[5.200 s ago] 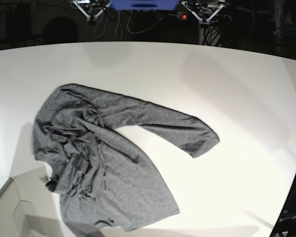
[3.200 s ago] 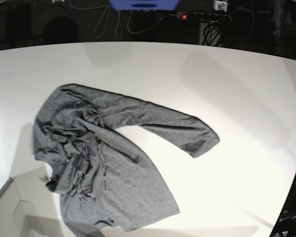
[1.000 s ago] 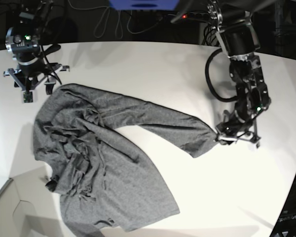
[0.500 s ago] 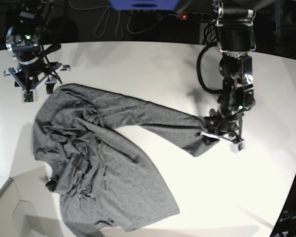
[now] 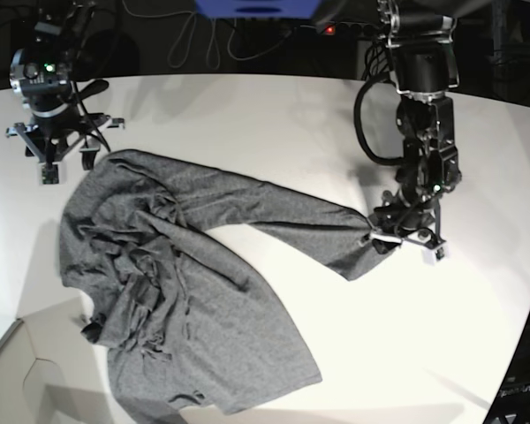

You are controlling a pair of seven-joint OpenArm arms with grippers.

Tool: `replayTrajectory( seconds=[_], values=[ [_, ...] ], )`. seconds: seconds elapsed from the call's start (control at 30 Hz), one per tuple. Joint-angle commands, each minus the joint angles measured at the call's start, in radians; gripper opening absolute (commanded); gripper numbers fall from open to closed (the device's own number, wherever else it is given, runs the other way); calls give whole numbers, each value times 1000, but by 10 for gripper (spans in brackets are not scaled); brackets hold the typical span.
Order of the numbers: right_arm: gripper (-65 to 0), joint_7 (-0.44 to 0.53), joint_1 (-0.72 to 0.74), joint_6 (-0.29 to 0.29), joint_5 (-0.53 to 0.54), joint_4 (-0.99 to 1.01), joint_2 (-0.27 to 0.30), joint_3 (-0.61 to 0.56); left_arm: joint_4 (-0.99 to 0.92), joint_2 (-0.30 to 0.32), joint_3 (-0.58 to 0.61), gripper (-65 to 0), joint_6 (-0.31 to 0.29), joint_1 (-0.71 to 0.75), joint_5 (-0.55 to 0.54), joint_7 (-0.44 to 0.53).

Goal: Layout the t-shirt on the table in an organized manner, then fold the t-shirt properly
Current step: 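Drag the grasped sleeve with the left gripper away from the shirt body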

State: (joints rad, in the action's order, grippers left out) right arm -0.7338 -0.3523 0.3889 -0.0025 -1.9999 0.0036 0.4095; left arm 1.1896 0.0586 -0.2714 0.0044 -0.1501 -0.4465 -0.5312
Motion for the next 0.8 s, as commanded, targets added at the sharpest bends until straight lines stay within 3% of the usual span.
replayTrajectory(
  seconds=[0.0,0.17,0.23,0.3,0.5,0.77],
  values=[
    [-344,21,2,2,3,-15,9,2,0,5,-1,-416,-4,-12,-1,0],
    [-344,21,2,2,3,-9,9,2,-7,5,2,-432,-7,-12,-1,0],
    [-344,21,0,2,3,-9,9,2,-17,4,2,-517,-7,-16,-1,0],
    [-344,21,2,2,3,-9,9,2,-73,4,2,-650,-8,-49,-2,0],
    [-344,21,-1,2,3,-9,9,2,-118,4,-2,-647,-8,-73,-4,-4],
    [-344,21,-4,2,3,-9,9,6,434,14,-7,-647,1,126,-2,-10]
  ],
)
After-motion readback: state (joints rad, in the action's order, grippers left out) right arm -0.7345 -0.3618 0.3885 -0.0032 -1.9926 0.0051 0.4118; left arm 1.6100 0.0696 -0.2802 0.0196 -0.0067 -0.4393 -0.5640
